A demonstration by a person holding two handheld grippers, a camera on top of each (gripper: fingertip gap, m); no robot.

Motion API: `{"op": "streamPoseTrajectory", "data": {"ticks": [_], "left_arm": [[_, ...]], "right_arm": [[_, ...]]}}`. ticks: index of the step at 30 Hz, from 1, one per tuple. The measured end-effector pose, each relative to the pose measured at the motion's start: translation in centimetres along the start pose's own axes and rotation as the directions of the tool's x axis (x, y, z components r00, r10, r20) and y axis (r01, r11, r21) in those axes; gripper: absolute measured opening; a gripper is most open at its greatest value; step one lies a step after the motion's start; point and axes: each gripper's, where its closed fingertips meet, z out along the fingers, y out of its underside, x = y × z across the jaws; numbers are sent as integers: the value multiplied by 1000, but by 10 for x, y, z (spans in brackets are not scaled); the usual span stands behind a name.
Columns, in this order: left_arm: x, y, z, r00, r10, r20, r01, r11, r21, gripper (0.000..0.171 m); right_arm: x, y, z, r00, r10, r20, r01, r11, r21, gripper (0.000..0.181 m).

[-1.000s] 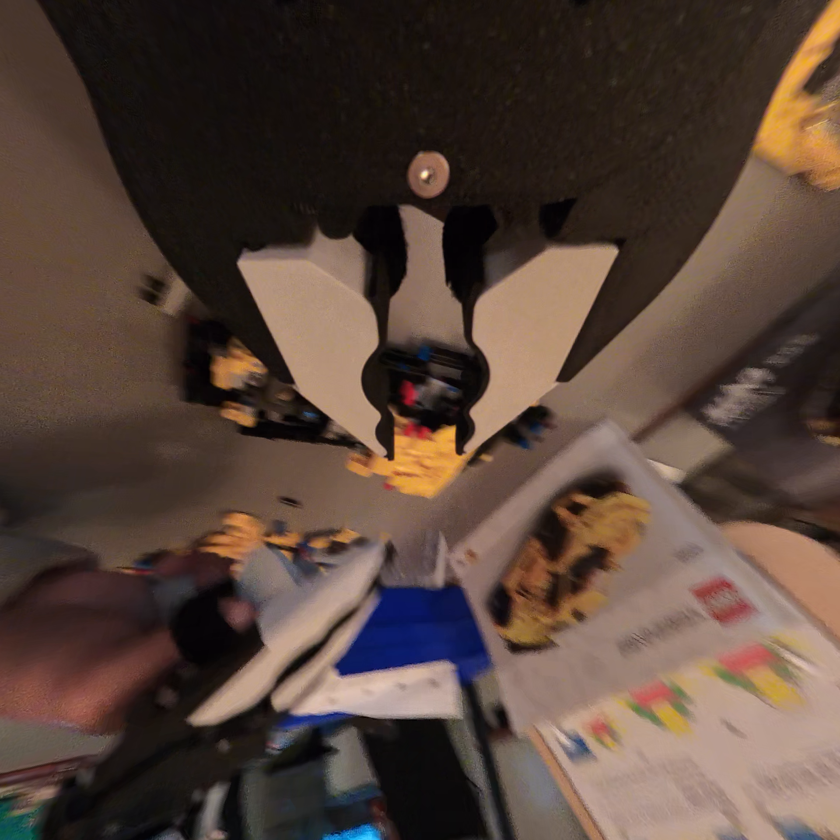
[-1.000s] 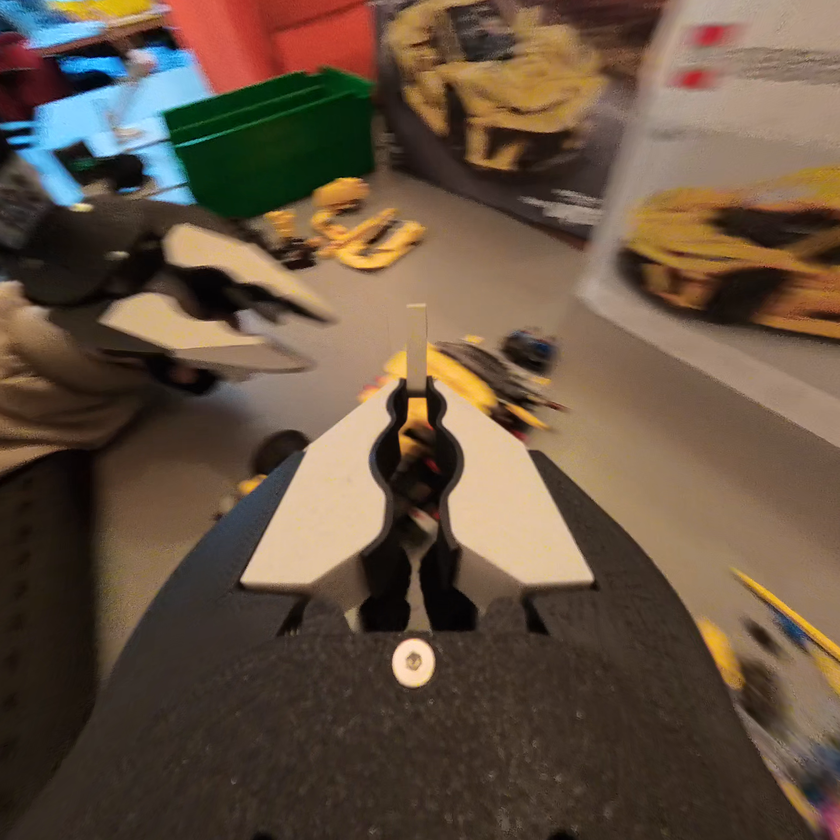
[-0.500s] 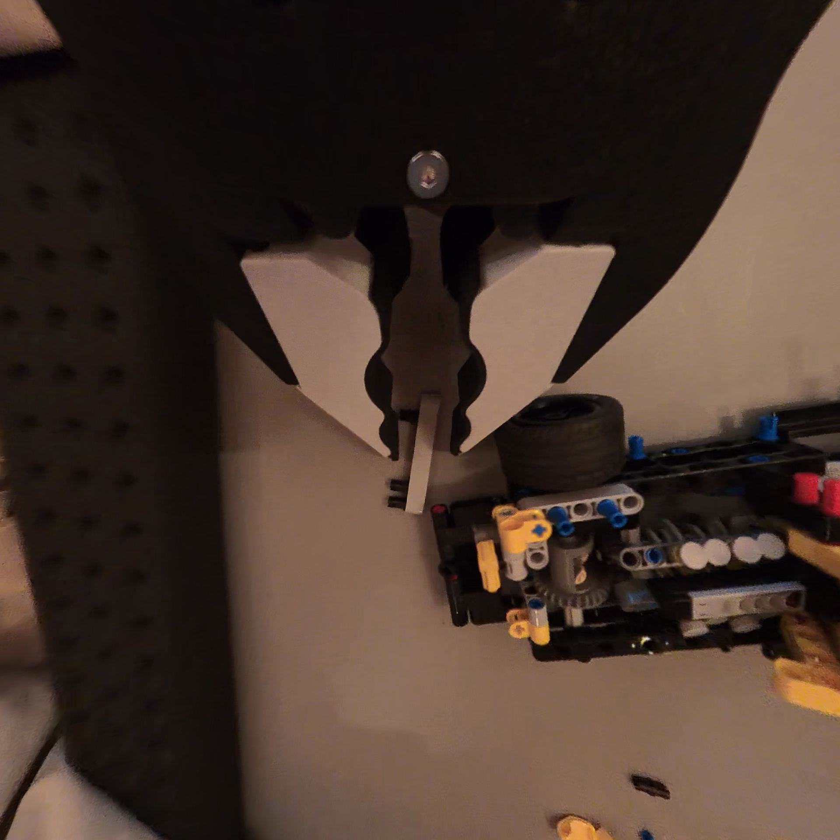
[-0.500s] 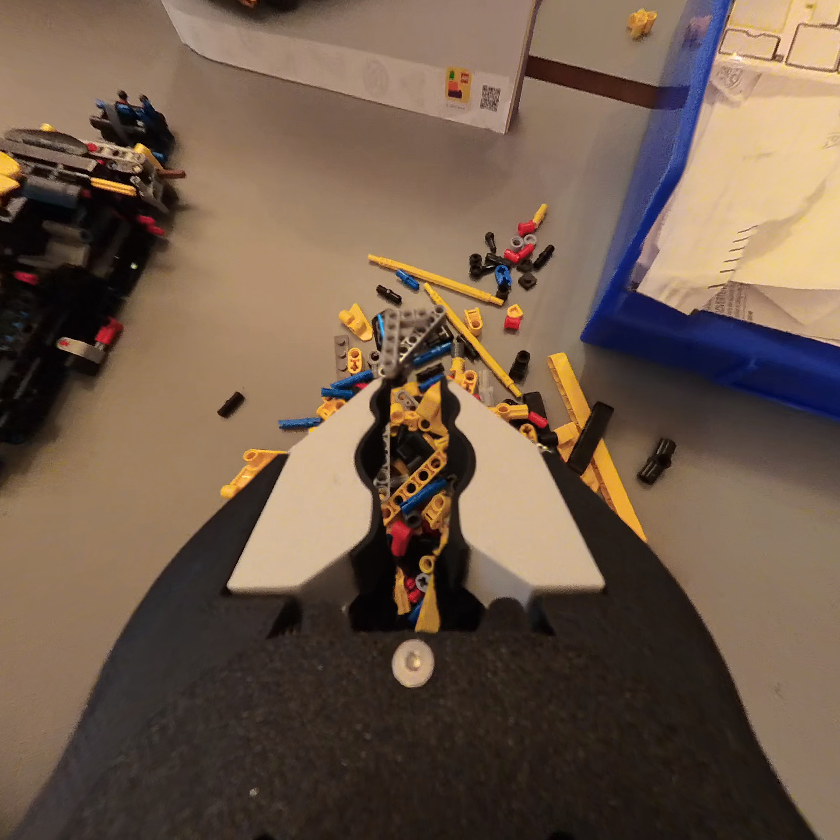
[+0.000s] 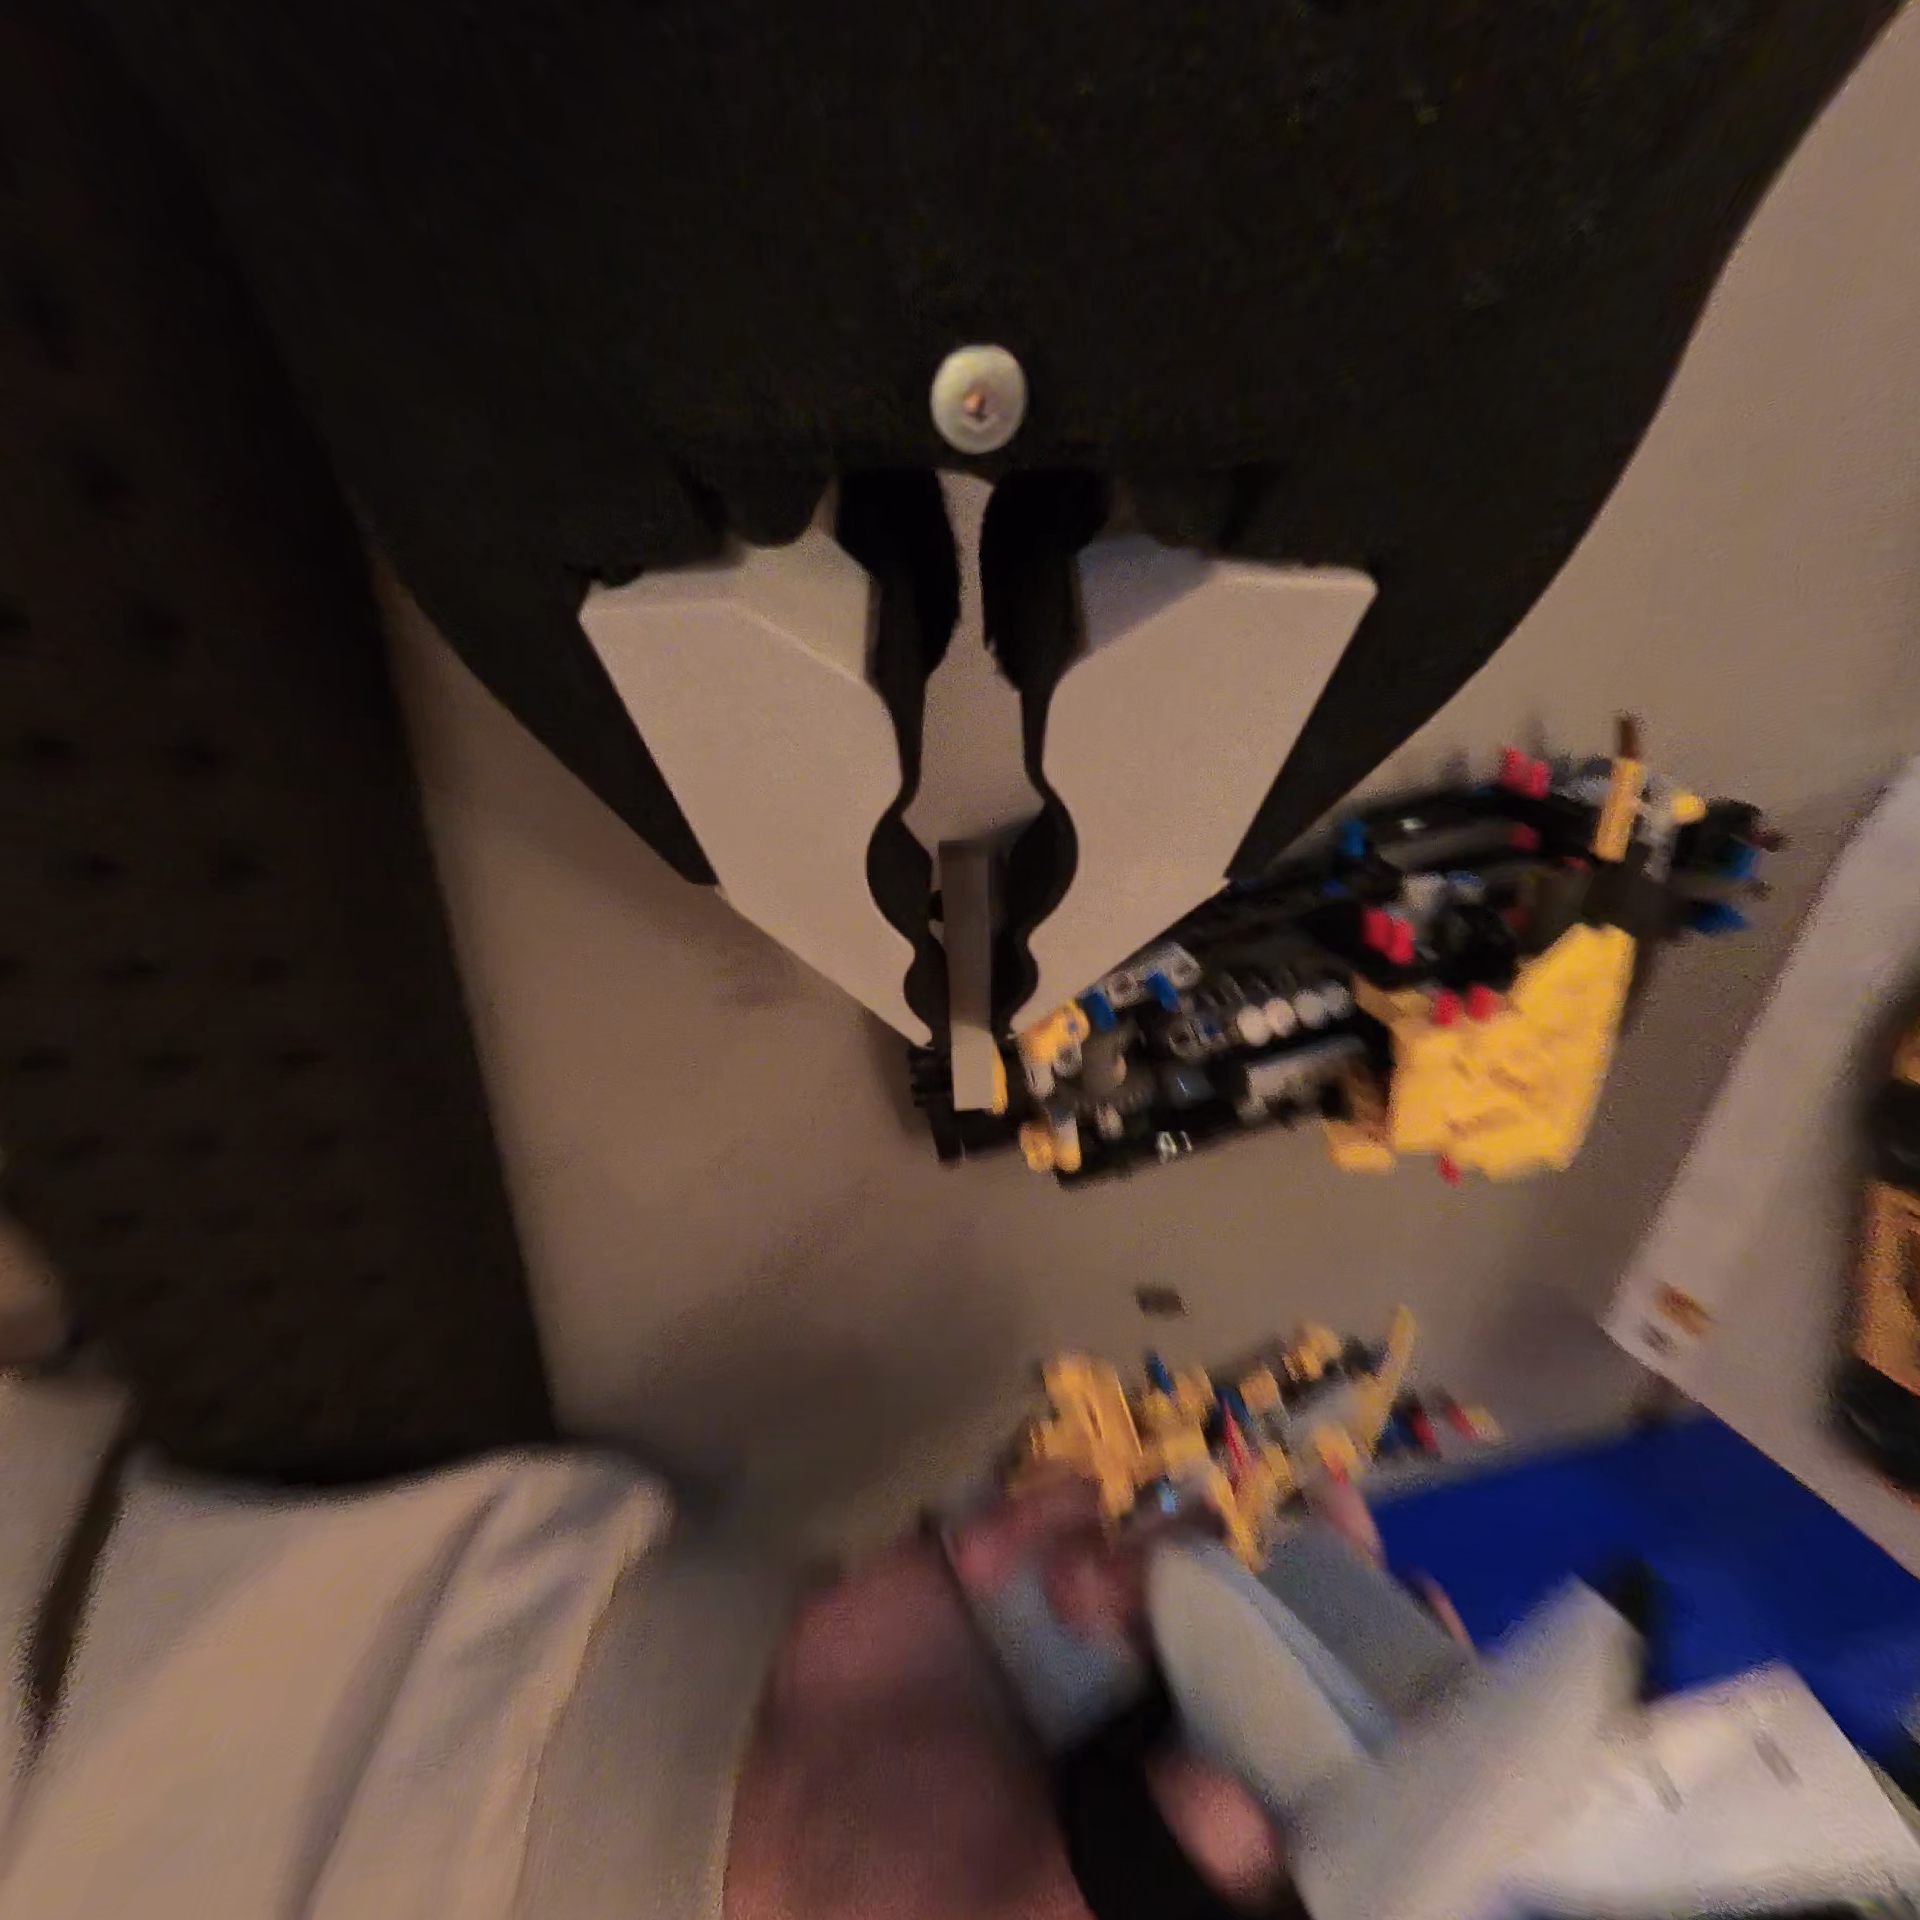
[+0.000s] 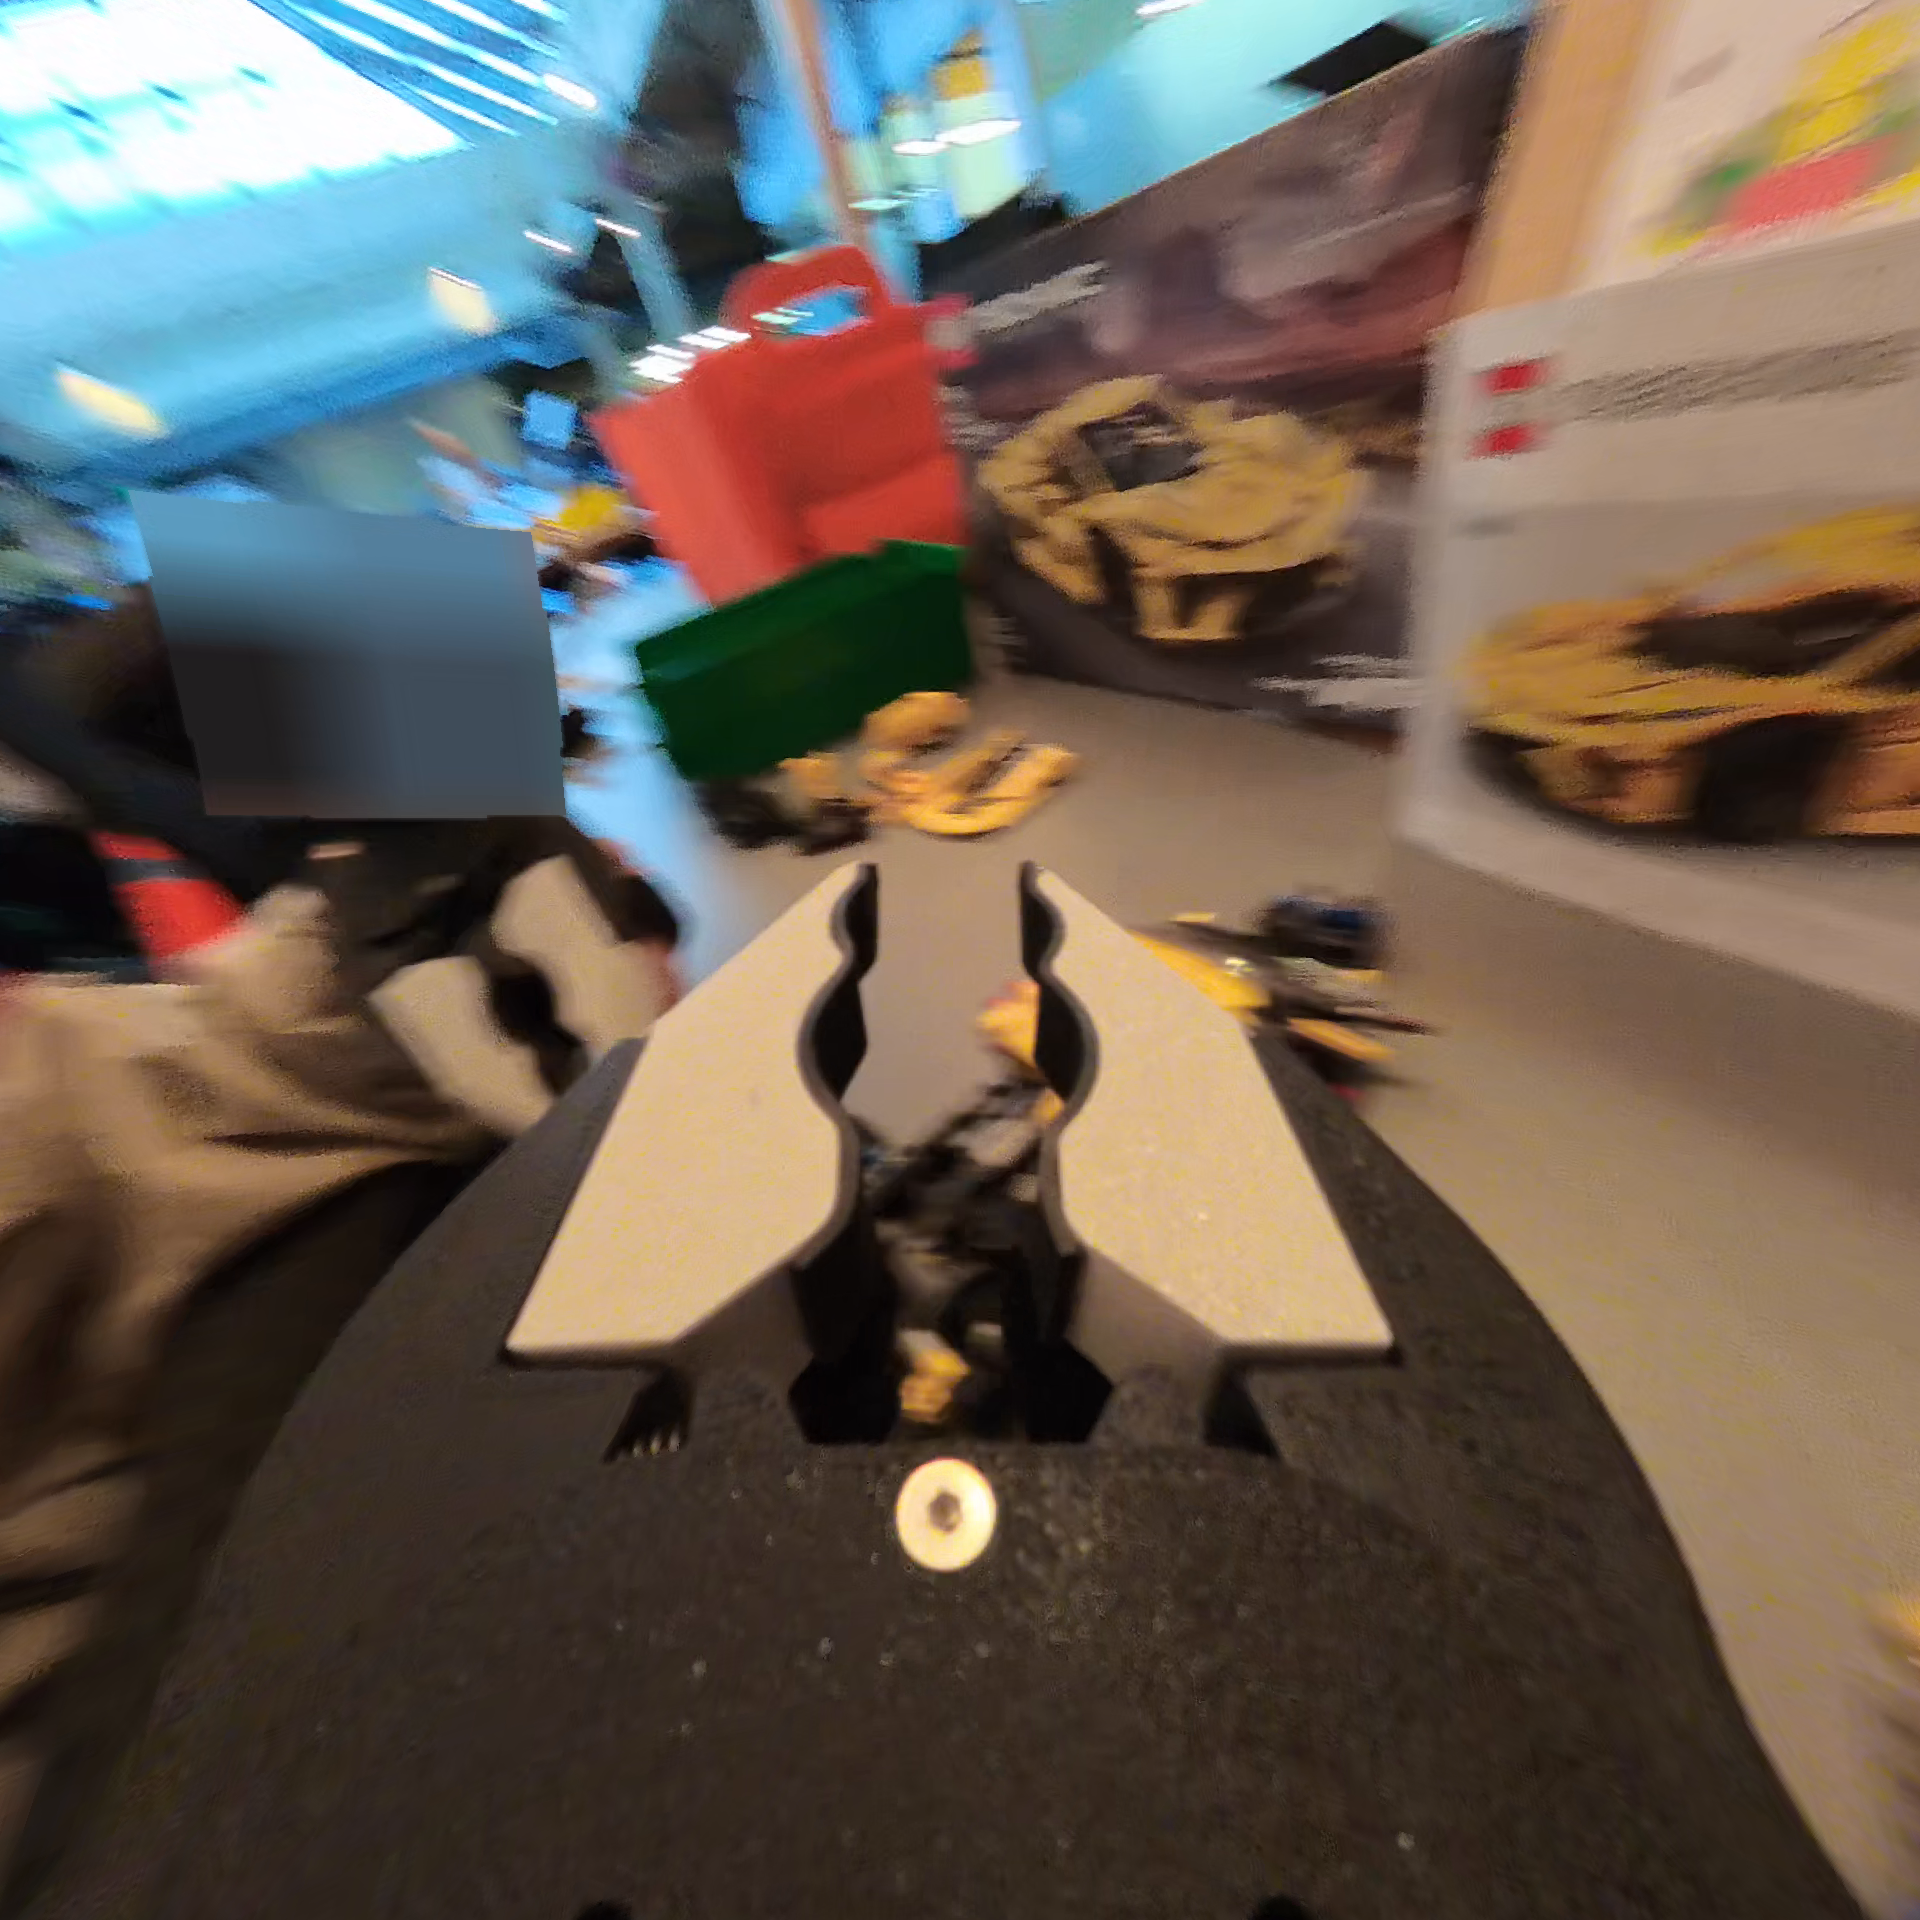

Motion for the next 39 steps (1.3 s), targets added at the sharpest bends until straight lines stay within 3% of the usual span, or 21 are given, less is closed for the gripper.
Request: {"op": "streamPoseTrajectory", "data": {"ticks": [2,5,6,9,18,20,32,39], "left_arm": [[-24,-20,-20,993,-12,120,-3,993,121,6],[-69,-28,-42,876,109,469,-187,975,121,6],[-71,-29,-42,851,142,506,-225,969,106,6],[-72,-27,-33,825,181,536,-251,966,61,6],[-61,-28,-19,849,194,491,-257,964,64,6],[-60,-27,-18,844,212,493,-271,961,51,6],[-59,-33,-22,761,335,556,-394,919,-14,6],[-69,-36,-20,695,331,639,-359,929,-91,7]], "right_arm": [[-35,12,10,963,160,219,-144,986,-88,40],[-43,30,19,939,235,252,-190,963,-190,31],[-43,38,23,938,248,243,-195,955,-223,32],[-43,48,29,928,290,234,-227,938,-262,26],[-52,55,33,905,326,275,-245,925,-291,18],[-56,52,33,888,341,308,-258,924,-281,8],[-60,47,31,837,423,348,-336,898,-283,3],[-52,43,30,820,466,332,-387,879,-279,2]]}}
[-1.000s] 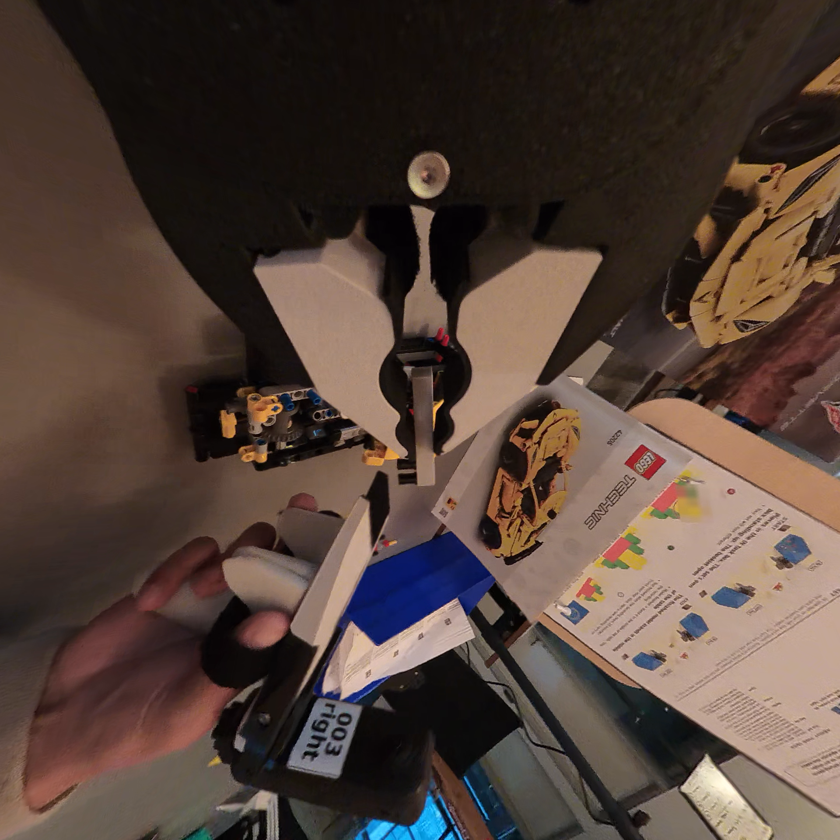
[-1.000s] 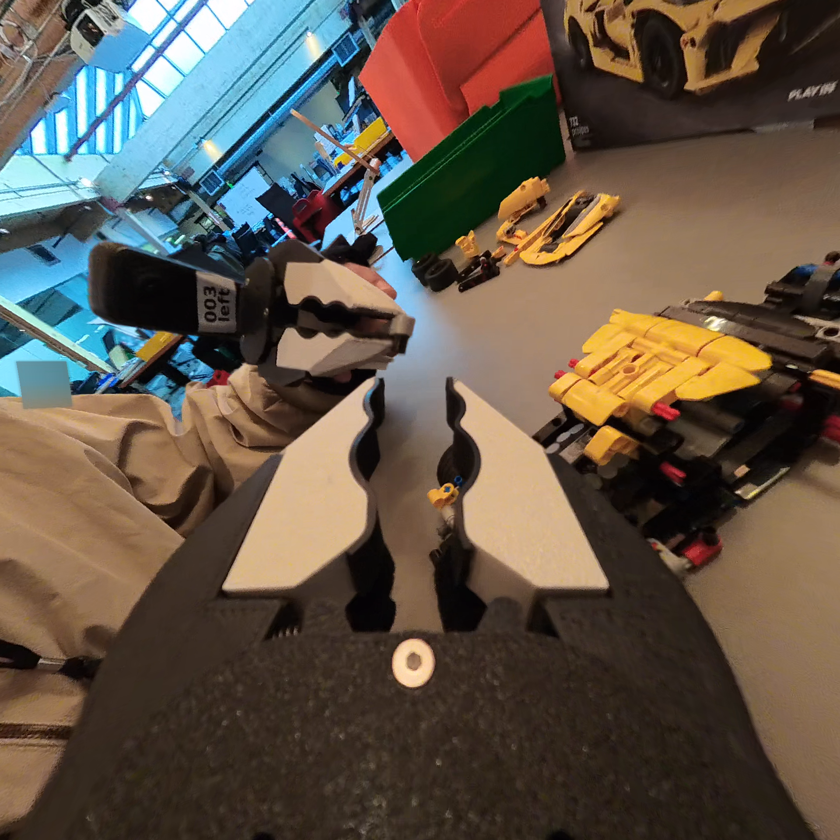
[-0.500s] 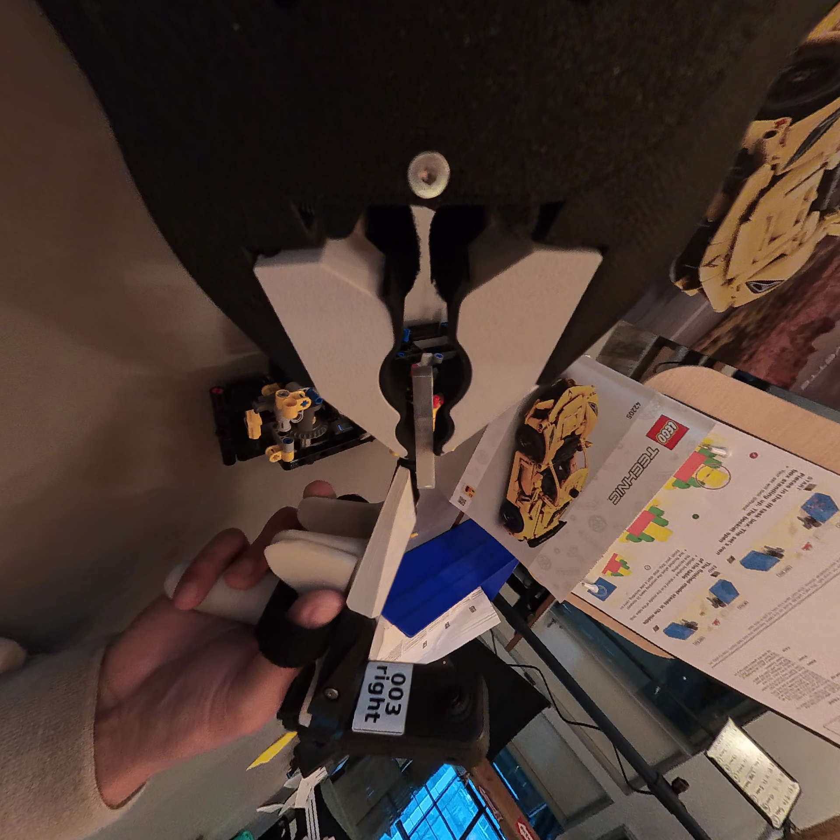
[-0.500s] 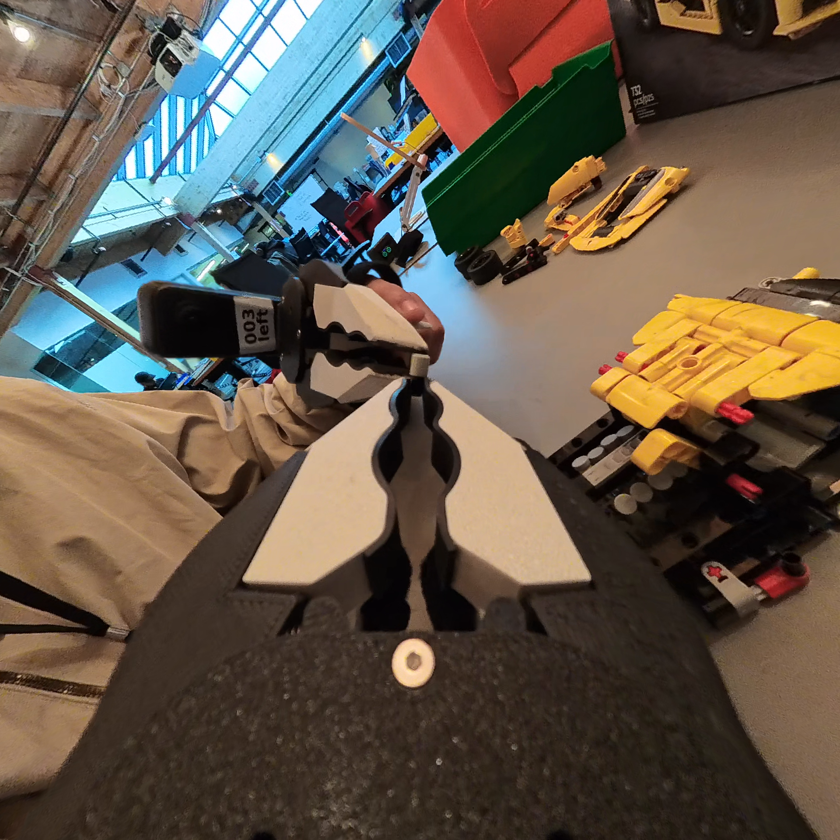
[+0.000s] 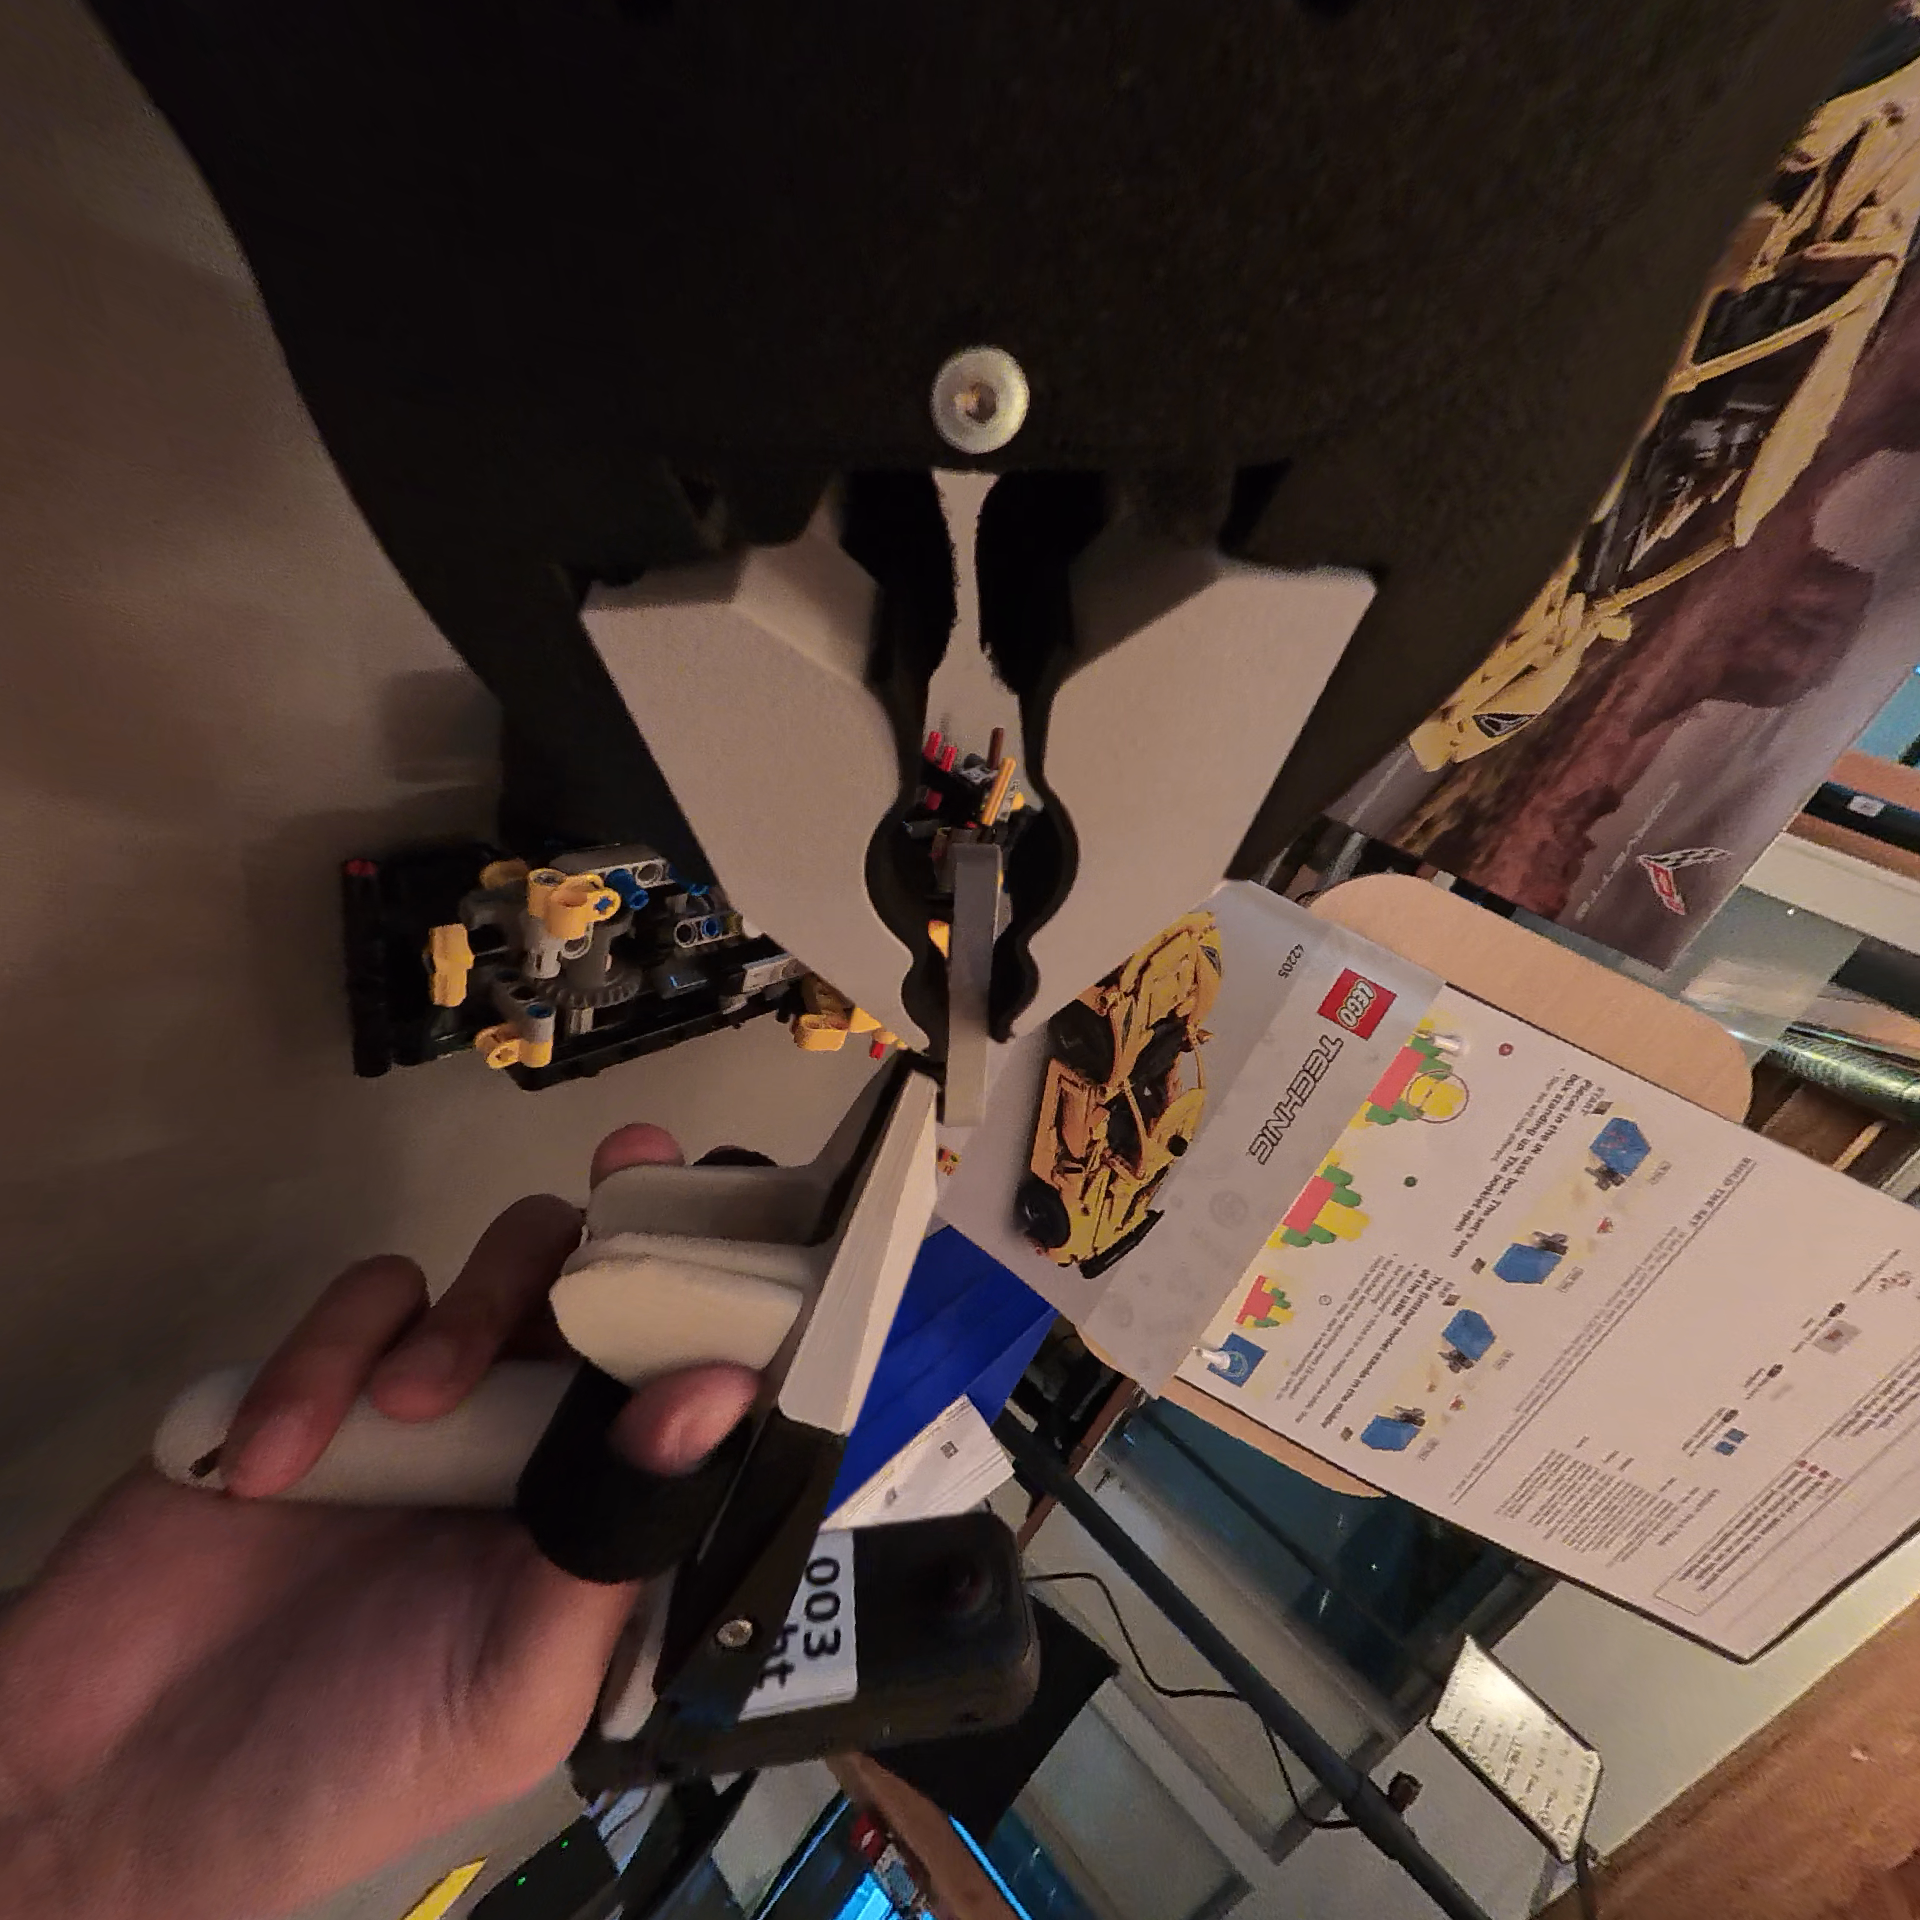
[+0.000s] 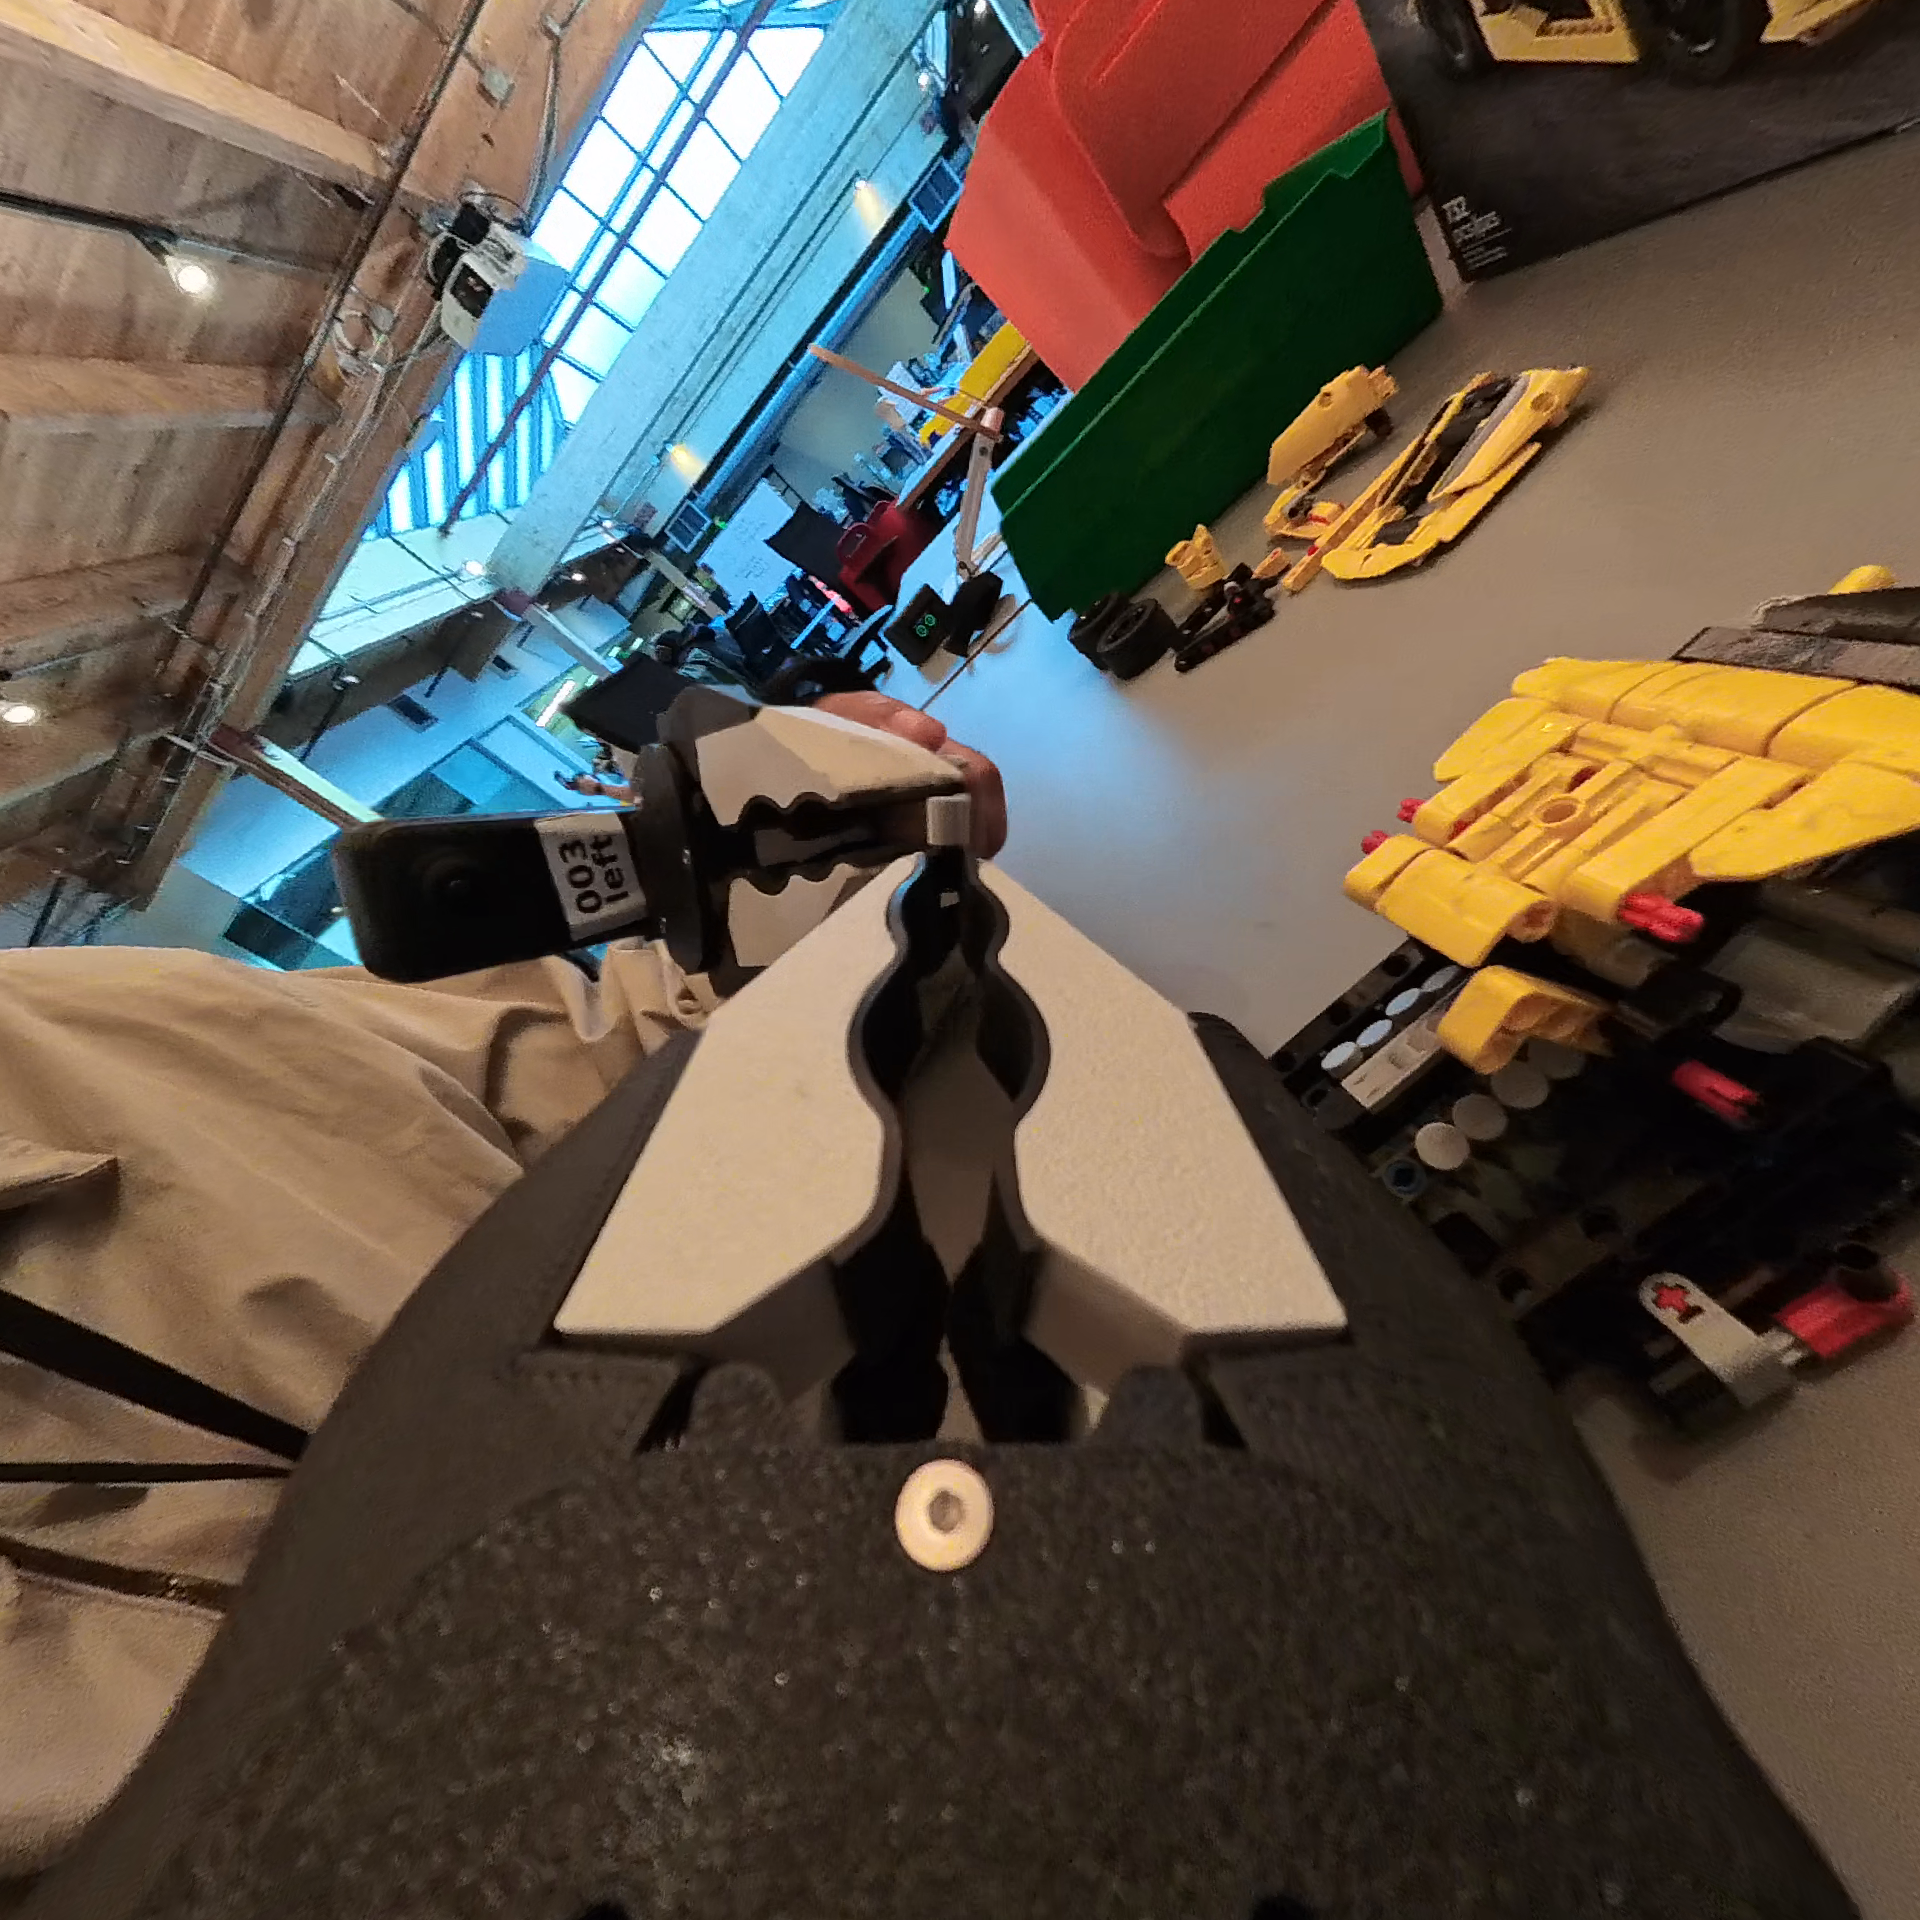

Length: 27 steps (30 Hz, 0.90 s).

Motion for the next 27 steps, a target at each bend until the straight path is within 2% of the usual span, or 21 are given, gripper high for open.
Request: {"op": "streamPoseTrajectory", "data": {"ticks": [6,7,8,9,10,11,12,14,15,17,18,19,21,24,27], "left_arm": [[1,1,6,998,-53,-25,53,999,-12,7],[-13,5,5,996,-77,46,78,997,-27,8],[-61,21,-5,948,-126,294,154,985,-75,6],[-101,38,-21,900,-220,376,259,964,-57,5],[-136,55,-40,818,-414,400,441,897,27,6],[-152,61,-53,778,-518,356,515,850,111,6],[-153,61,-59,787,-525,326,504,850,153,6],[-124,66,-46,815,-521,253,515,852,93,6],[-107,61,-37,835,-508,209,504,860,77,6],[-90,40,-25,870,-468,157,457,884,100,6],[-83,30,-20,871,-478,112,465,877,121,6],[-77,24,-16,874,-480,79,468,874,132,6],[-66,21,-10,905,-420,73,411,905,111,7],[-43,23,-5,945,-324,43,321,945,54,7],[-27,20,-2,971,-241,9,241,970,26,6]], "right_arm": [[4,0,-5,996,-46,-74,43,998,-48,3],[3,2,-5,995,-61,-84,56,997,-62,2],[9,27,-5,989,-101,-107,76,974,-215,3],[19,46,-7,975,-152,-160,102,953,-286,3],[11,47,-6,987,-114,-117,81,965,-250,3],[2,32,-11,991,-94,-91,77,981,-177,2],[4,20,-20,985,-122,-118,105,984,-146,2],[2,7,-29,990,-110,-93,102,991,-91,2],[2,11,-29,991,-108,-78,99,989,-107,2],[2,17,-29,993,-104,-54,96,988,-123,2],[3,15,-30,992,-111,-57,104,988,-117,2],[9,12,-34,984,-145,-103,133,984,-116,3],[35,-3,-60,926,-229,-301,204,972,-112,2],[69,-24,-130,755,-262,-601,246,963,-112,2],[93,-27,-205,502,-244,-830,208,965,-158,2]]}}
